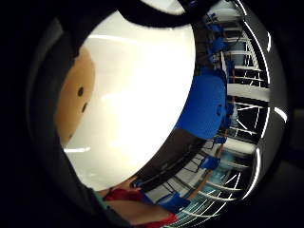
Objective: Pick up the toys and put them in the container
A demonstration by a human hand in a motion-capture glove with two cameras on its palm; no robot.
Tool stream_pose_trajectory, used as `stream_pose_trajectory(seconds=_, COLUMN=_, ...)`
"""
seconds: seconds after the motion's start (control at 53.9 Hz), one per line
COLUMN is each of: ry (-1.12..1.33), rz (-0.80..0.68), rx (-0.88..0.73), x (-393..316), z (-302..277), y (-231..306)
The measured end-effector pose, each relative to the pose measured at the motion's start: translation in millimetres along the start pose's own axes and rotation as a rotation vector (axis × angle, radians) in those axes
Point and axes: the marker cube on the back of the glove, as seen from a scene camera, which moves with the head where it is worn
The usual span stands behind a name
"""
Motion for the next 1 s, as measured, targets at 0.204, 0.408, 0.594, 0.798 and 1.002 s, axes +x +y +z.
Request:
stream_pose_trajectory(seconds=0.204, ry=-0.019, rz=0.024, rx=-0.143, x=-6.8, z=23.5, y=-3.9)
stream_pose_trajectory(seconds=0.408, ry=-0.064, rz=0.037, rx=-0.077, x=0.2, z=21.5, y=-7.4)
stream_pose_trajectory(seconds=0.594, ry=-0.129, rz=-0.011, rx=0.086, x=10.9, z=11.9, y=-3.2)
stream_pose_trajectory(seconds=0.798, ry=-0.079, rz=-0.017, rx=0.115, x=27.2, z=-20.9, y=15.2)
stream_pose_trajectory(seconds=1.002, ry=-0.11, rz=-0.037, rx=0.174, x=-5.1, z=-99.7, y=17.9)
